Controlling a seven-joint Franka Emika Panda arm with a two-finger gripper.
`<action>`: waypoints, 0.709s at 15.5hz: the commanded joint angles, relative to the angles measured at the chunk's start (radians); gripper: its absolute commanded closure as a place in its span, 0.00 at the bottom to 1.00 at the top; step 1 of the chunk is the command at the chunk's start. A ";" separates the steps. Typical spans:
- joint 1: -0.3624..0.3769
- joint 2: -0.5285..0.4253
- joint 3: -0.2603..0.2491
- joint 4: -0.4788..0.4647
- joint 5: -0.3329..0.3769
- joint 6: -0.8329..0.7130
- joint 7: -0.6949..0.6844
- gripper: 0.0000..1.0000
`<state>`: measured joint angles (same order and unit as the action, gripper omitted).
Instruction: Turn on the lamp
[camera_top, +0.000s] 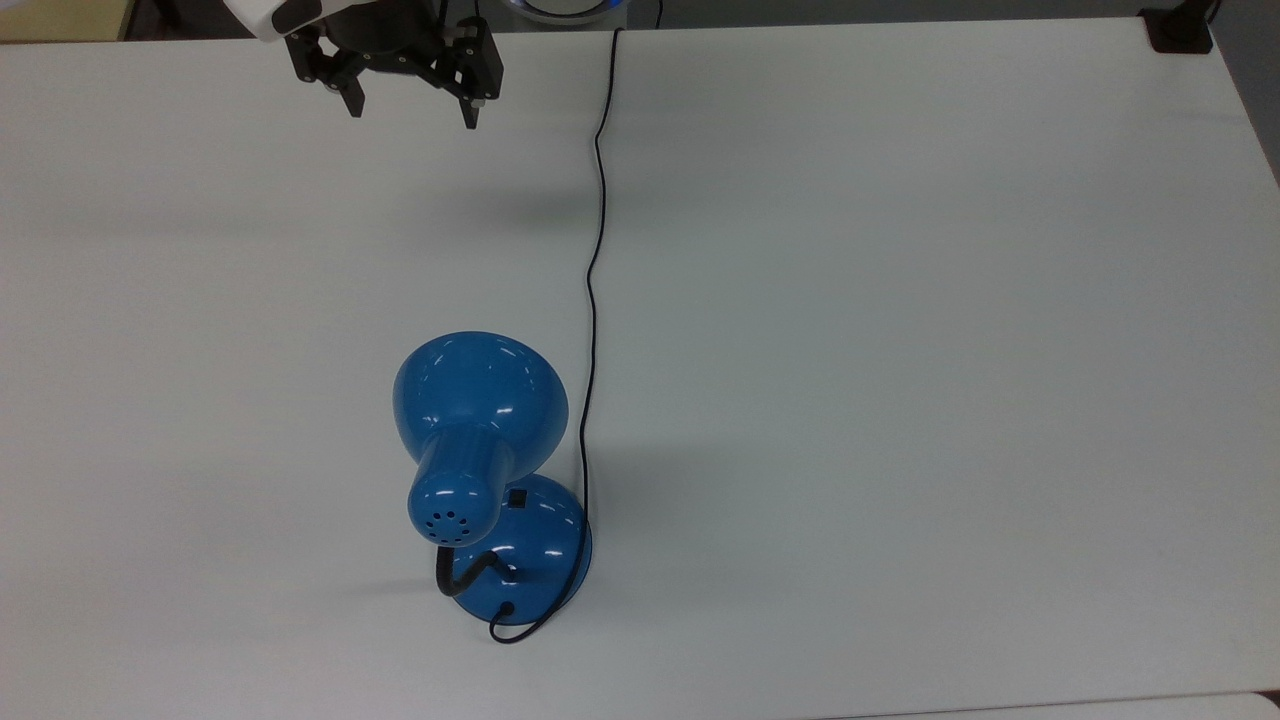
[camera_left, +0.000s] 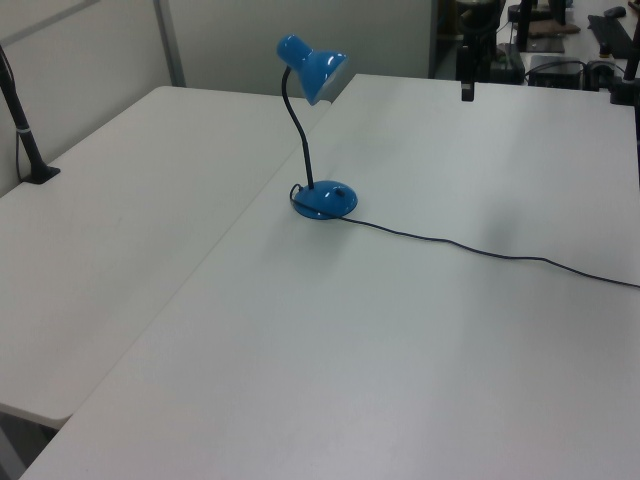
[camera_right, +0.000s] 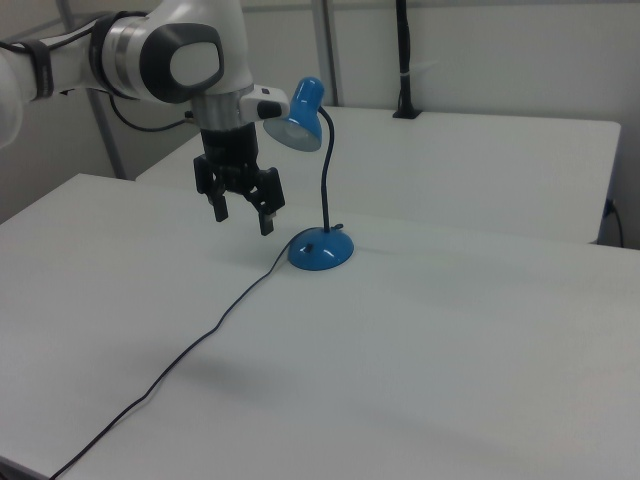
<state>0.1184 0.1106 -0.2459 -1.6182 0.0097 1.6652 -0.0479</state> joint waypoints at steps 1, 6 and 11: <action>-0.005 -0.011 -0.010 0.018 -0.008 -0.028 -0.010 0.00; -0.003 -0.009 -0.013 0.020 -0.005 -0.018 -0.012 0.00; -0.005 0.004 -0.013 0.031 -0.002 0.034 -0.013 0.08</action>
<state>0.1141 0.1125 -0.2573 -1.5993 0.0097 1.6695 -0.0479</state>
